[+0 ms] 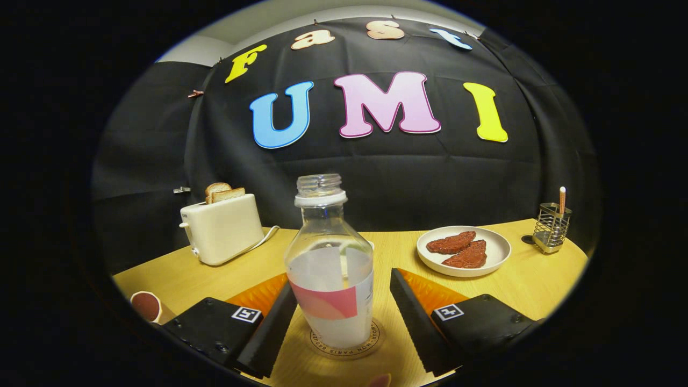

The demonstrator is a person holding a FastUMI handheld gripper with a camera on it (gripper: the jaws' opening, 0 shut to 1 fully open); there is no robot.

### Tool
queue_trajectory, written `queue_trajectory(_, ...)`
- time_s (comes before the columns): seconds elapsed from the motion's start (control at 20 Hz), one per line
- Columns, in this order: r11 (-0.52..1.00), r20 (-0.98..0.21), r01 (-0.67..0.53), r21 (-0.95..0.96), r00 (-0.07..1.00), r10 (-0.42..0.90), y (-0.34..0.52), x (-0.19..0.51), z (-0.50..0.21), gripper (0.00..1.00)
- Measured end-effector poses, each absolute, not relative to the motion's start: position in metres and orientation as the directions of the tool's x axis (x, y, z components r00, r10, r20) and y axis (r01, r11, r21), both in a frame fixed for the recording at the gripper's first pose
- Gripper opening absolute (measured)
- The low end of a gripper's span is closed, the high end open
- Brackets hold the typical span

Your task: Take the bottle from table, then pour the juice into the cup, finally place the bottle on the coaster

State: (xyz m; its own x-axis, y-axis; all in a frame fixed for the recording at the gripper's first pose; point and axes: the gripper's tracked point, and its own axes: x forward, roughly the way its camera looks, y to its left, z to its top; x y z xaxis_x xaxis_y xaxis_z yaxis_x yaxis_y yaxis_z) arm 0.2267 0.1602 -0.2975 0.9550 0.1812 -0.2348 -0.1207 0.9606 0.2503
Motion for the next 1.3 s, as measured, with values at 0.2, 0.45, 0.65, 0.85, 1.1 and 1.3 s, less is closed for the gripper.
queue_trajectory(0.2, 0.959, -0.235, -0.133, 0.252, 0.953, 0.194, 0.161, 0.220, -0.294, 1.00)
queue_trajectory(0.45, 0.956, -0.227, -0.158, 0.249, 0.949, 0.217, 0.167, 0.208, -0.286, 0.98)
queue_trajectory(0.65, 0.955, -0.229, -0.178, 0.238, 0.945, 0.233, 0.170, 0.190, -0.279, 0.98)
queue_trajectory(0.85, 0.958, -0.240, -0.174, 0.226, 0.943, 0.228, 0.166, 0.171, -0.265, 0.98)
queue_trajectory(1.1, 0.967, -0.236, -0.159, 0.200, 0.950, 0.205, 0.146, 0.146, -0.228, 0.98)
queue_trajectory(1.3, 0.971, -0.208, -0.120, 0.205, 0.964, 0.163, 0.126, 0.128, -0.179, 0.98)
